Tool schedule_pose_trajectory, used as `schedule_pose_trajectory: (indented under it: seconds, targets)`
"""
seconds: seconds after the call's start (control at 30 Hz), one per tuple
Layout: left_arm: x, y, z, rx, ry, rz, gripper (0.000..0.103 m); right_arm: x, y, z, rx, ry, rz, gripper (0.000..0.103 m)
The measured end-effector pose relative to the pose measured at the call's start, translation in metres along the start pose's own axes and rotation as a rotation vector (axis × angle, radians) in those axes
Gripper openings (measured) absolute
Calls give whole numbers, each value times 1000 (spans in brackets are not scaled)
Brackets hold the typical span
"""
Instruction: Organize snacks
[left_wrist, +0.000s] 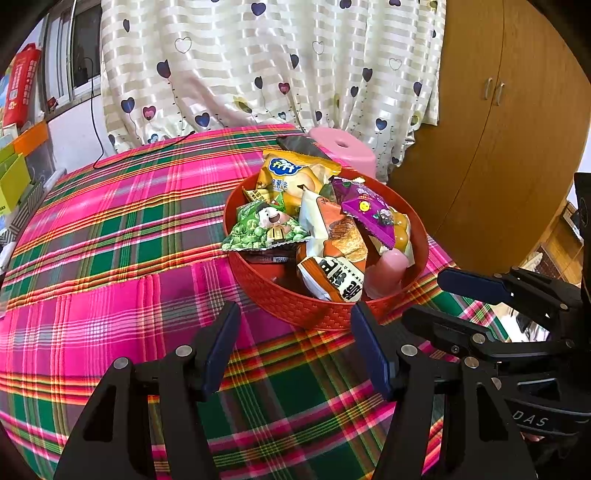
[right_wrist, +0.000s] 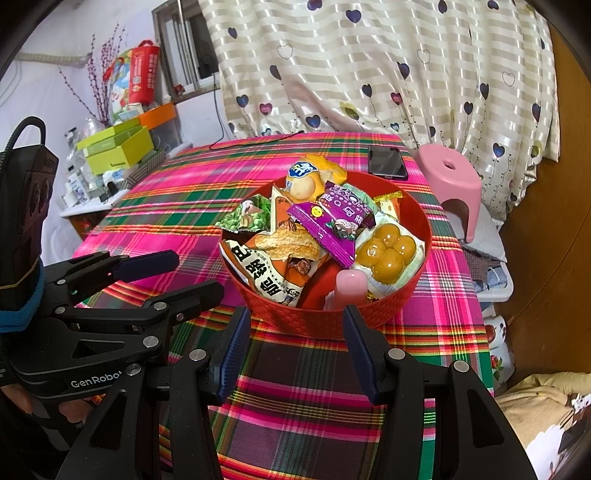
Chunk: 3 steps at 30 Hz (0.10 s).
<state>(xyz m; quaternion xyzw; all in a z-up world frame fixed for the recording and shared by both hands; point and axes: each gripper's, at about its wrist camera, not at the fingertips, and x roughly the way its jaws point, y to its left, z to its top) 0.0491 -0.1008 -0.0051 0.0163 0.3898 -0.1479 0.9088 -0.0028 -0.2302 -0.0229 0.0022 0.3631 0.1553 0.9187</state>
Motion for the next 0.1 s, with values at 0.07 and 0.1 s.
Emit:
schedule_pose_trajectory:
  seconds: [0.07,0.1]
  targets:
    - [0,0,-1,2,0,1,63,0,0,0,0,1,0,51]
    - [0,0,0,1,1,-1,63,0,0,0,0,1,0,51]
